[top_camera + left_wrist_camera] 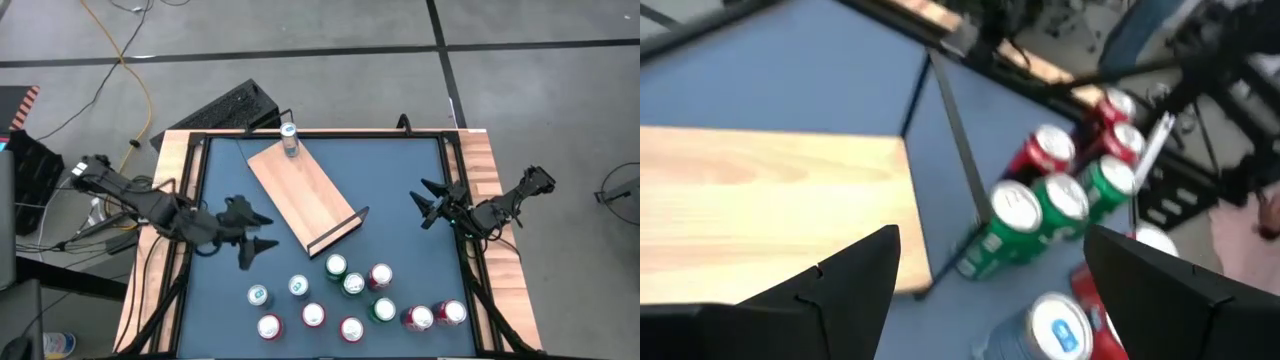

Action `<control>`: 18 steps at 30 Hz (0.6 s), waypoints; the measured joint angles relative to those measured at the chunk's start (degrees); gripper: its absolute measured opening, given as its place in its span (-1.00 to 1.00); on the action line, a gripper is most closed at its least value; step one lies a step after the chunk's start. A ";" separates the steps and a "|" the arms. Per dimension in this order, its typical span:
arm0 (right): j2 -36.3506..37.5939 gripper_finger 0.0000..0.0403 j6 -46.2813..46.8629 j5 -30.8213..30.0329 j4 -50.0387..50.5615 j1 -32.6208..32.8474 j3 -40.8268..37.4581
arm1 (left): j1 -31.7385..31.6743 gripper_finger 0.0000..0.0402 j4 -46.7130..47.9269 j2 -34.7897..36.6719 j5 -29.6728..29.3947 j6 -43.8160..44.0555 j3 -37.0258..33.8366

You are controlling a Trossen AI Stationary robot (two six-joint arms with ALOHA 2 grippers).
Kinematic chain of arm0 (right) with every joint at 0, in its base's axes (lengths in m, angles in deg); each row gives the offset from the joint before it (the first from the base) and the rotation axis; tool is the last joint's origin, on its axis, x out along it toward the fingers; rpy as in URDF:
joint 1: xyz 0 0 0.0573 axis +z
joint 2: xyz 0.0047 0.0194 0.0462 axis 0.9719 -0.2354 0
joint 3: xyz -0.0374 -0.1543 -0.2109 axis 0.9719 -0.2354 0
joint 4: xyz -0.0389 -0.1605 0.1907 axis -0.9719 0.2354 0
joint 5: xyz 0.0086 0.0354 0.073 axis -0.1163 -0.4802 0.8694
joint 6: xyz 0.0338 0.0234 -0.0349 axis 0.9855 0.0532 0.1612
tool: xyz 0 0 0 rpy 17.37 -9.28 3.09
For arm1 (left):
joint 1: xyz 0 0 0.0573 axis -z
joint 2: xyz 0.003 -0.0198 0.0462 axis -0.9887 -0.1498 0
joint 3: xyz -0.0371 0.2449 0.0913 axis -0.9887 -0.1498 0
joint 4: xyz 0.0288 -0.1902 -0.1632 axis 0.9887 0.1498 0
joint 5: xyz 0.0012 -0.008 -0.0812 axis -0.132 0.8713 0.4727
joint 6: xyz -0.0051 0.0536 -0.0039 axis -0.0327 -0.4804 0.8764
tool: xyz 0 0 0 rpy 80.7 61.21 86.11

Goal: Place canned beverage on shelf
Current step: Put the right blue soda can on the shelf aligned with the other blue soda can

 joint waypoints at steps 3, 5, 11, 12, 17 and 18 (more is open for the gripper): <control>0.00 0.40 0.00 0.00 0.00 -0.01 0.00 | 1.11 0.51 -1.92 -2.89 1.91 0.21 0.00; -0.01 0.40 -0.01 0.00 0.00 -0.01 0.00 | 1.46 0.51 -3.53 -4.97 3.59 -1.63 0.10; 0.00 0.40 0.03 0.00 0.00 -0.01 0.00 | 1.77 0.51 -2.81 -12.55 6.41 -12.80 5.26; 0.01 0.40 0.03 0.00 -0.01 0.01 0.01 | 1.77 0.51 -2.54 -13.80 6.49 -14.92 6.25; 0.00 0.40 0.04 0.00 0.00 0.00 0.00 | 1.57 0.51 -1.72 -18.75 9.84 -20.12 8.92; -0.01 0.40 0.03 0.00 0.00 -0.01 0.00 | 1.38 0.51 -1.82 -19.27 11.06 -20.15 8.92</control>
